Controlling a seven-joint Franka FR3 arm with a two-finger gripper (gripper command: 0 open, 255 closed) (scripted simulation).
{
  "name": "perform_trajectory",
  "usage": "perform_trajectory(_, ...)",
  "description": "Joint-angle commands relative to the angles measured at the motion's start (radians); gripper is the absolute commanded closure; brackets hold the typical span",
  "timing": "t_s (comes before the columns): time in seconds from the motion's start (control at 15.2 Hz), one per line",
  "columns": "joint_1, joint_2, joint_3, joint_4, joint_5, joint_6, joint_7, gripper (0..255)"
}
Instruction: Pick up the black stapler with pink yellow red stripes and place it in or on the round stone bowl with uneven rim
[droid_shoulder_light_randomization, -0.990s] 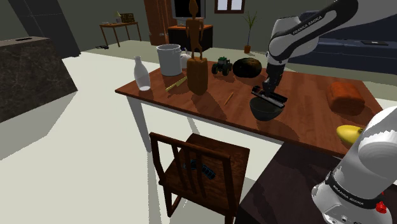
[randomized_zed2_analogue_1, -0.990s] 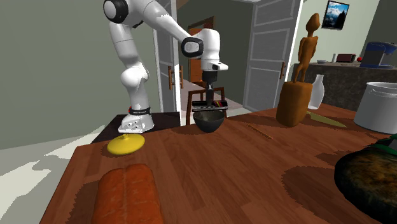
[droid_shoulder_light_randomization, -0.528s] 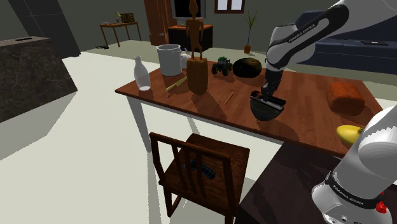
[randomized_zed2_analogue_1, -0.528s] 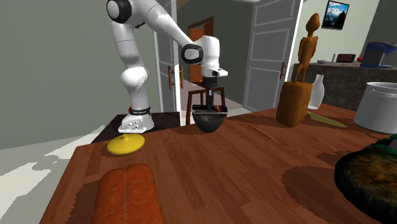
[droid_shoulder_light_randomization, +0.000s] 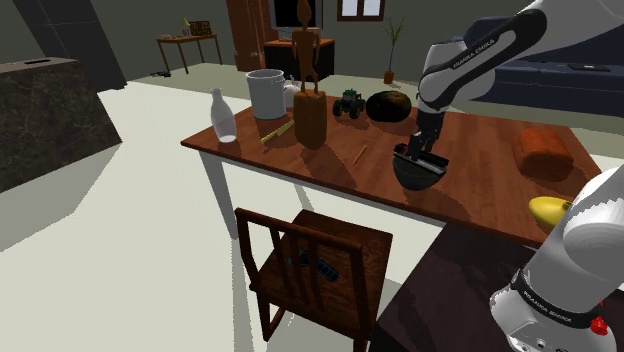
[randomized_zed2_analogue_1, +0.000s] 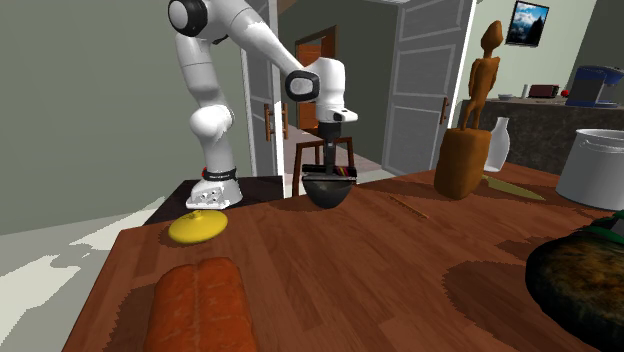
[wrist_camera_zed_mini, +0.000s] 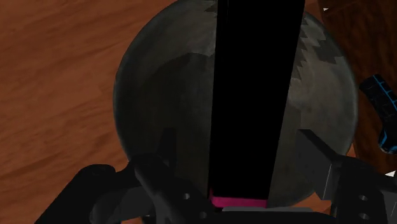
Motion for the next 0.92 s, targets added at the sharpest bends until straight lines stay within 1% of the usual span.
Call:
perform_trajectory(0.0, 0.000, 0.000, 0.000, 0.000, 0.000, 0.000, 0.000, 0)
perform_trajectory(0.2, 0.000, 0.000, -0.001, 0.000, 0.000, 0.000, -0.001, 0)
perform_trajectory(0.46, -0.001, -0.081, 0.017, 0.062, -0.017, -0.141, 0.016, 0)
perform_trajectory(0.86, -0.001, -0.081, 0.017, 0.062, -0.017, -0.141, 0.016, 0)
